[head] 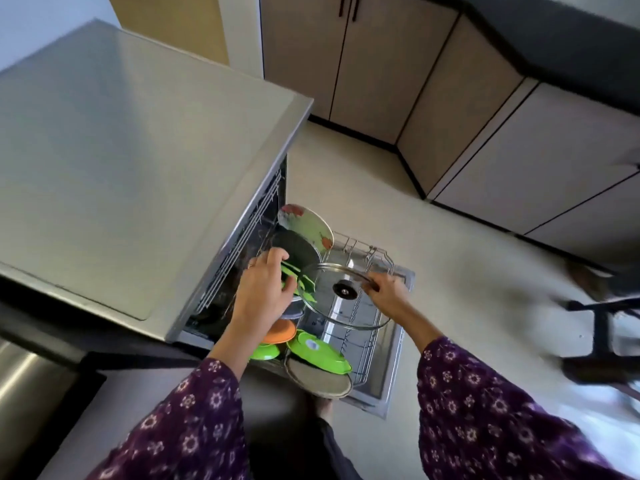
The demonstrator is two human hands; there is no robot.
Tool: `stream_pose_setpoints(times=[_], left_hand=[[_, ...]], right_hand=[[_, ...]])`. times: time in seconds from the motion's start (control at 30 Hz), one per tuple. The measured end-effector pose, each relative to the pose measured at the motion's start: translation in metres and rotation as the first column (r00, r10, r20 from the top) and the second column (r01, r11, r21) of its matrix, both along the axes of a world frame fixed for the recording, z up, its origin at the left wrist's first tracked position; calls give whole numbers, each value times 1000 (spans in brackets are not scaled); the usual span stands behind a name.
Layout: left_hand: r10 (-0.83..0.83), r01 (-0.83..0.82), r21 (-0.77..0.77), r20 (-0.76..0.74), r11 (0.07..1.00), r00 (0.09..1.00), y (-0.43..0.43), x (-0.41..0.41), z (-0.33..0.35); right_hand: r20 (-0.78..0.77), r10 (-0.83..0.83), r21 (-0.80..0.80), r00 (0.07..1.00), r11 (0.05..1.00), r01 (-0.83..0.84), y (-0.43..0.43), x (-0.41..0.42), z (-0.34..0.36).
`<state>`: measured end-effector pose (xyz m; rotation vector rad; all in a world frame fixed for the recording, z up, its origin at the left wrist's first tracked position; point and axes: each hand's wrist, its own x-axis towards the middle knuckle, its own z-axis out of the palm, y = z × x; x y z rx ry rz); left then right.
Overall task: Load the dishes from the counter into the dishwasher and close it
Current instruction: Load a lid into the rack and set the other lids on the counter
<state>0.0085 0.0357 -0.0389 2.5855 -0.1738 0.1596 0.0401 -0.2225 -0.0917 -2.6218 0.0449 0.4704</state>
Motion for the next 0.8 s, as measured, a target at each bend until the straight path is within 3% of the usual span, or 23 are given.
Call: stream_pose_setpoints(times=[0.1, 0.27, 0.4, 0.6, 0.8], left_hand=[[-23, 23, 8, -42, 1000, 999, -8, -6, -37], [5, -7, -10, -179, 1000, 984, -18, -20, -109], [-52, 74, 100, -211, 992, 976, -30, -31, -164], [-96, 120, 65, -294, 991, 951, -47, -35, -235], [-99, 123, 82, -245, 989, 964, -43, -29, -260]], right_hand=[[-46, 48, -69, 998, 996, -51, 4, -11, -40], [16, 134, -168, 991, 977, -129, 7, -28, -115], [45, 164, -212, 985, 965, -151, 5, -38, -174], [204, 207, -267, 957, 952, -149, -10, -52, -238], [305, 266, -274, 914, 944, -184, -15, -58, -277]])
